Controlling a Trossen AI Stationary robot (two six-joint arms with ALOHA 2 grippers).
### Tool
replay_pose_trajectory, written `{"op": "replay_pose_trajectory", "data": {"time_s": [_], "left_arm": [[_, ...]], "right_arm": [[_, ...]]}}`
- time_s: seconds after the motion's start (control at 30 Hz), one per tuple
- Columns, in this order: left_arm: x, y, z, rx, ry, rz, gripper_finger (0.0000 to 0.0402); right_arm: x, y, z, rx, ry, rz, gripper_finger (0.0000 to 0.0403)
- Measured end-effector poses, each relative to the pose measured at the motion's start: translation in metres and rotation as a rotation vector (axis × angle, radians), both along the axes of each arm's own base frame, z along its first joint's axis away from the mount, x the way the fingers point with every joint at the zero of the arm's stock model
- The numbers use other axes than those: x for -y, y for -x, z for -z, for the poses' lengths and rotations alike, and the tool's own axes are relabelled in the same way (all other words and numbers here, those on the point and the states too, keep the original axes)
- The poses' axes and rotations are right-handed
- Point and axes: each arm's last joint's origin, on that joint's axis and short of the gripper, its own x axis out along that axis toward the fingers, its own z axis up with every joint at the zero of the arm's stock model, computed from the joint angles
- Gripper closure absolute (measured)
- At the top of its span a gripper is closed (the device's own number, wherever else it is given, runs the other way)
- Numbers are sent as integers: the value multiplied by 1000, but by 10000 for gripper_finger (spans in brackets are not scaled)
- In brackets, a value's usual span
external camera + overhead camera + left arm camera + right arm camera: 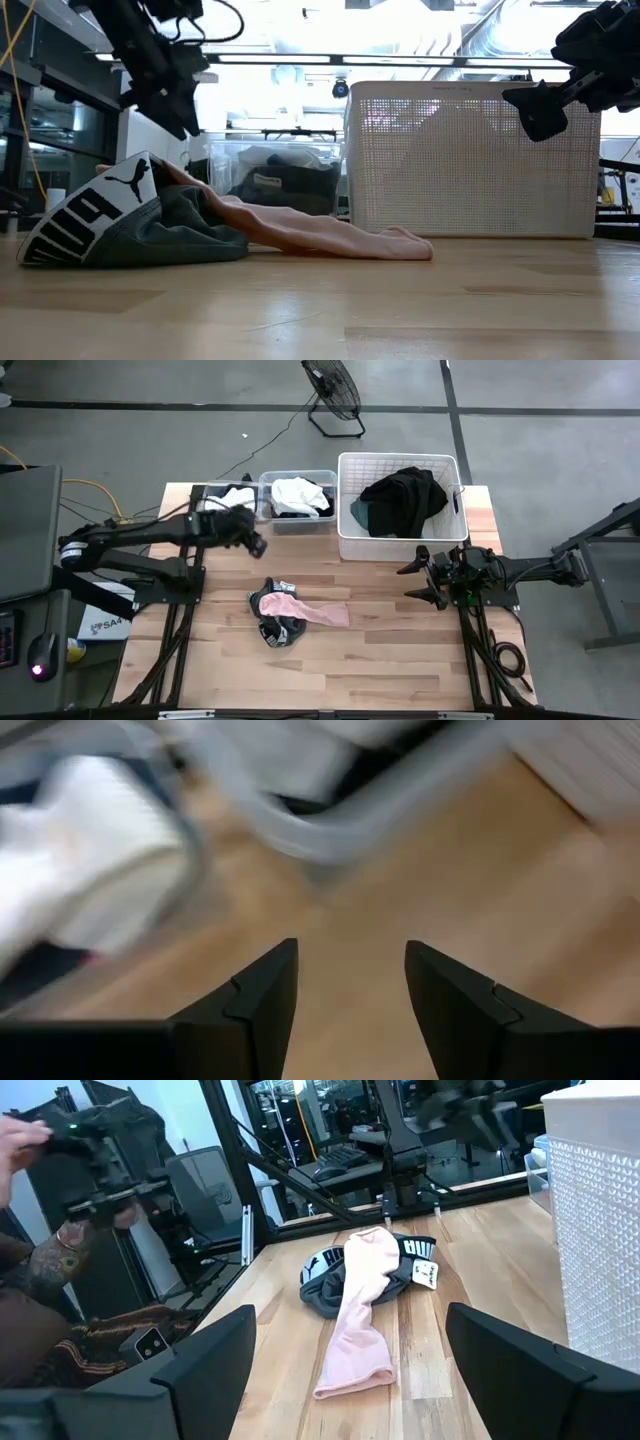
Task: Pick & Place Cloths
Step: Put the pink sock into the left transparent bin
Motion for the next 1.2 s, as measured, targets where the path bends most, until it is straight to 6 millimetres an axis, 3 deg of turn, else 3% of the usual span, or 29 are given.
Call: {"op": "replay_pose_trajectory", "data": {"time_s": [0.33,0.5,0.7,0.87,1.03,1.2], "left_arm": [[68,-10,6,-171,-73,589,219],[94,-7,7,-204,-117,775,219],[114,-3,32,-205,-134,896,219],[132,5,57,-217,-191,1107,219],[139,13,69,-299,-352,1237,219],[140,15,79,-319,-502,1247,219]], "right_arm": [[0,0,0,0,0,0,85],[0,0,0,0,0,0,85],[0,0,0,-1,0,-1,85],[0,0,0,0,0,0,85],[0,0,0,0,0,0,85],[0,0,0,0,0,-1,85]]}}
